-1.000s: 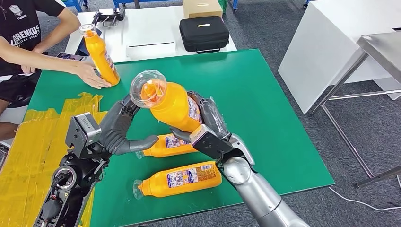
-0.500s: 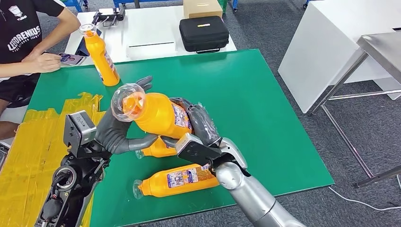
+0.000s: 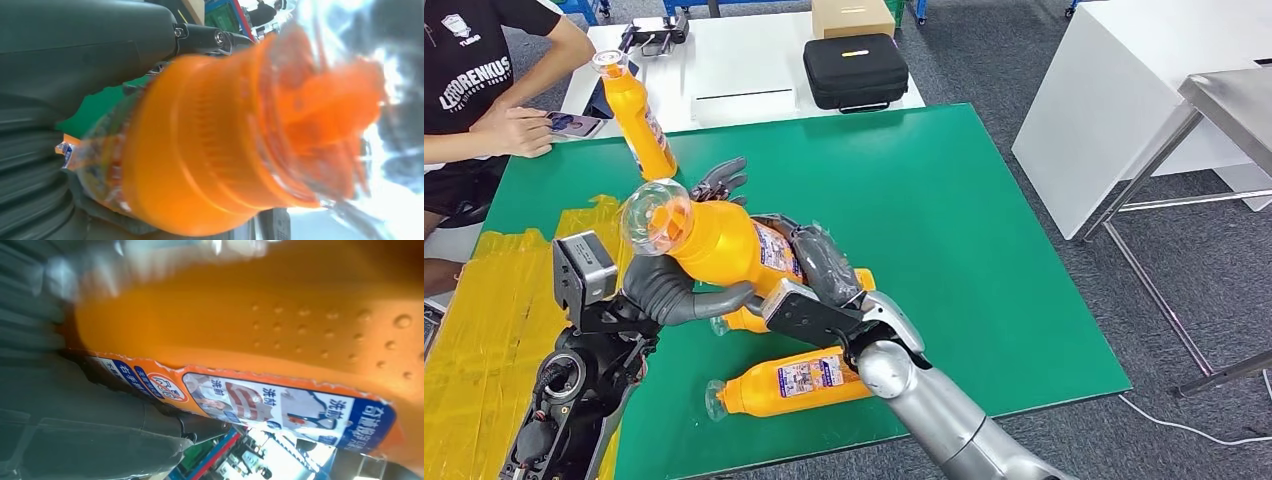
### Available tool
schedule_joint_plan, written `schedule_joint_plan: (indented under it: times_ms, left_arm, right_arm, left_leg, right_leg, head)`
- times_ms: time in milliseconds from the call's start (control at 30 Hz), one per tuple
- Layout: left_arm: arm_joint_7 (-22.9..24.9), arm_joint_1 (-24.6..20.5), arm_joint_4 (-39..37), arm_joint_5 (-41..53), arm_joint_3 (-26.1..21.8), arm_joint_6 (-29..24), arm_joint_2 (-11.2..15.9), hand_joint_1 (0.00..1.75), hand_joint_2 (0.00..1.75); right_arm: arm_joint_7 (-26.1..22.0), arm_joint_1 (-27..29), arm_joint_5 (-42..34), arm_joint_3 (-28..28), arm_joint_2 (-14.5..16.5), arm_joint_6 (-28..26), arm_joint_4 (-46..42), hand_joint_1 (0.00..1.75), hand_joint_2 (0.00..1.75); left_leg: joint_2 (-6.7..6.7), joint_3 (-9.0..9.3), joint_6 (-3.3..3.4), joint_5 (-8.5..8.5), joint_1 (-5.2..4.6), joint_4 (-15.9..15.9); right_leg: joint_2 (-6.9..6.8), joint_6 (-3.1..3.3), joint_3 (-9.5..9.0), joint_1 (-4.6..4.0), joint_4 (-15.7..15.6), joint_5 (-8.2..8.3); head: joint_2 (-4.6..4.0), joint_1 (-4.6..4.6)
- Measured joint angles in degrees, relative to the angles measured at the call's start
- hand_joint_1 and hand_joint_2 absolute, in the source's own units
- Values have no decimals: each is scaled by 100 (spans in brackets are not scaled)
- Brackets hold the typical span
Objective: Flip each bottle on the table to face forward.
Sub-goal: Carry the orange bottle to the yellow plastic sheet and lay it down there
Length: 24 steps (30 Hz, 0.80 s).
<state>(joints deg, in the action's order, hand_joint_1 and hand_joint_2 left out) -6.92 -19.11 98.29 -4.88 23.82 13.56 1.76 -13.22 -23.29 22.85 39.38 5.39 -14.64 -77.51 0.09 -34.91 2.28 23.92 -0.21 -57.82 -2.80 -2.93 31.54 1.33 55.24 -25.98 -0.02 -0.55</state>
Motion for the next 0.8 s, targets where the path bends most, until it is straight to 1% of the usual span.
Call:
schedule_joint_plan:
  times_ms: [200,233,333,367,567,800]
  left_arm:
    - [-13,-14,0,-178,76,-70,-25,0,175]
    - [-15,-15,0,-204,90,-88,-30,18,175]
    - [-7,-15,0,-262,119,-163,-55,149,175]
    - [-3,-15,0,-279,126,-200,-67,175,175]
    - [2,-14,0,-380,142,-415,-127,175,175]
    - [1,-15,2,-412,143,-444,-146,175,175]
  right_arm:
    - [4,-166,-20,78,79,88,127,175,175]
    - [4,-195,-21,85,82,95,144,175,175]
    - [7,-258,-27,91,87,126,170,175,175]
    - [9,-270,-32,91,88,136,171,175,175]
    - [5,-291,-152,91,90,296,160,175,175]
    - [-4,-293,-207,91,88,360,122,175,175]
  left_leg:
    - [0,0,0,0,1,0]
    - [0,0,0,0,1,0]
    - [0,0,0,0,1,0]
    - [0,0,0,0,0,0]
    - [0,0,0,0,-1,0]
    - [0,1,0,0,1,0]
  right_leg:
    - [0,0,1,-1,0,0]
    - [0,0,1,-1,0,0]
    - [0,0,0,0,0,0]
    - [0,0,0,0,0,0]
    - [0,0,1,0,0,0]
    - [0,0,2,-1,0,0]
  head:
    - [1,-1]
    - [1,-1]
    - [0,0]
    - [1,0]
    - [0,0]
    - [0,-1]
